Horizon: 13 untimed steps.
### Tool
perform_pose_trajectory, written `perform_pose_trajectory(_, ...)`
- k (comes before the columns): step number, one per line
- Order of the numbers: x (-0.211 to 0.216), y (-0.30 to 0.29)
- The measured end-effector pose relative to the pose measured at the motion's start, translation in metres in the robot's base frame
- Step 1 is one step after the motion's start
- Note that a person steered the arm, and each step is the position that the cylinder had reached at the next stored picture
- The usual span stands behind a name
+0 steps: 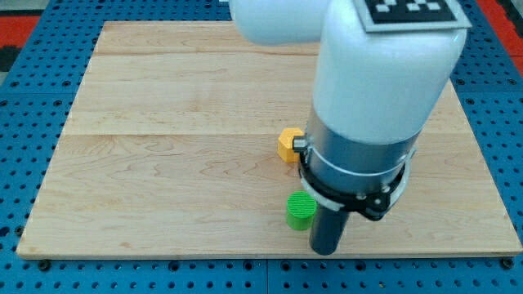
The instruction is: Nudge yellow heart left a bit
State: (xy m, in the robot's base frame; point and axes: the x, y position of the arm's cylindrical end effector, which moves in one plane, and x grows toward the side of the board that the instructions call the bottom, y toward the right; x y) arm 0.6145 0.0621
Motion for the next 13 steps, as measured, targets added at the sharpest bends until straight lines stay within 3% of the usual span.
perform_pose_trajectory(2, -0.009, -0.033)
perform_pose_trajectory(4, -0.06, 0.012)
perform_pose_trajectory(6, -0.041, 0.004)
perform_pose_trajectory(7, -0.025, 0.047)
perform_pose_trajectory(10, -0.042, 0.073)
perform_pose_trajectory(11, -0.063, 0.14)
perform_pose_trajectory(12, -0.133, 0.229)
perform_pose_trajectory(13, -0.239, 0.238)
